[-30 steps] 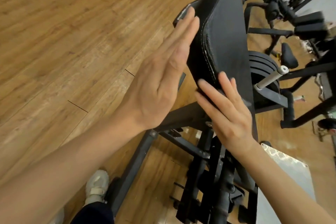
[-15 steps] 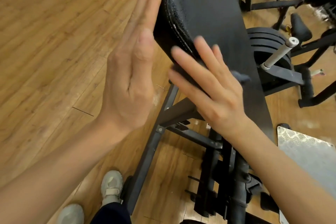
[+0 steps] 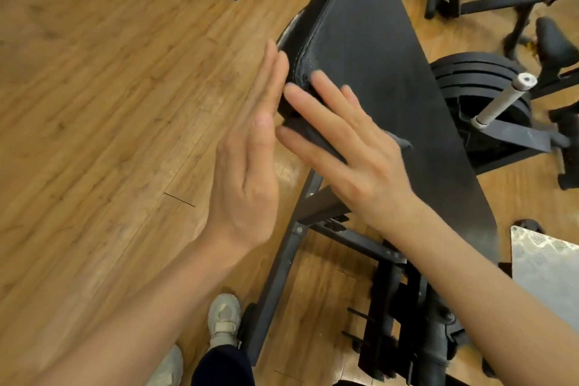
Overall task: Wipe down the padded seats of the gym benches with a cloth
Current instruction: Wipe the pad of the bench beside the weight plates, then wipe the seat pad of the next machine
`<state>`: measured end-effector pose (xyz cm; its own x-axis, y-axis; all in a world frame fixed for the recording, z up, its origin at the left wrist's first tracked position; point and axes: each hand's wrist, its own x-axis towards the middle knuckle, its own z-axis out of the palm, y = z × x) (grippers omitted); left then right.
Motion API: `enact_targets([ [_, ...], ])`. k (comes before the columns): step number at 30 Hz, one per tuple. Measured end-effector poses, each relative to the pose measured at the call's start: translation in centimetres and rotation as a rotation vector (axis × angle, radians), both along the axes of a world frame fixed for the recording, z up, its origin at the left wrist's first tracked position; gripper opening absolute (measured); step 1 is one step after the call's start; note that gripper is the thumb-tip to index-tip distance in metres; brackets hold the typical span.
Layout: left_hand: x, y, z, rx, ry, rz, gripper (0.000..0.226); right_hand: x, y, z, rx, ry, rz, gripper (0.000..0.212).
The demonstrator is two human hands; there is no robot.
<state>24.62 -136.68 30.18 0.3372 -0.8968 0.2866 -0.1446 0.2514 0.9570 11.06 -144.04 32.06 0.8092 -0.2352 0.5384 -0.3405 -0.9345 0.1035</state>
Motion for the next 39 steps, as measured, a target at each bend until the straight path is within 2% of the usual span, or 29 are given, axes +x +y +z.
enact_targets([
  [4,0.6,0.4,1.2,0.067,0.099,-0.02,0.053,1.1,0.9,0.9,0.187,-0.028,-0.051,0.027],
  [8,1.3,0.7,2.4,0.151,0.026,0.005,0.058,1.6,1.2,2.5,0.328,-0.031,-0.072,0.029],
  [10,1.8,0.7,3.3,0.221,0.006,-0.011,0.059,1.6,1.1,3.5,0.352,0.037,-0.087,0.04],
  [13,2.5,0.9,5.2,0.333,0.009,-0.062,0.051,1.5,1.2,5.2,0.393,0.174,-0.114,0.069],
  [16,3.5,1.6,7.0,0.442,-0.062,-0.133,0.05,1.7,1.6,7.1,0.408,0.257,-0.112,0.081],
  [20,6.0,4.3,8.1,0.581,-0.275,-0.116,0.045,2.5,2.1,9.0,0.435,0.285,-0.067,0.075],
  [24,9.4,7.5,8.1,0.699,-0.332,0.038,0.038,4.2,2.6,9.2,0.469,0.284,-0.067,0.07],
  [29,12.9,11.8,7.4,0.813,-0.344,0.132,0.036,8.2,4.4,7.8,0.63,0.2,-0.023,0.039],
  [31,14.0,12.9,7.2,0.85,-0.366,0.153,0.036,10.0,5.0,7.1,0.697,0.199,0.008,0.033],
  [35,16.6,14.4,5.9,0.929,-0.378,0.162,0.037,14.2,5.4,5.4,0.85,0.35,0.01,0.043],
  [39,20.2,15.8,4.3,0.978,-0.323,0.172,0.037,18.9,5.2,3.4,0.799,0.483,-0.004,0.053],
])
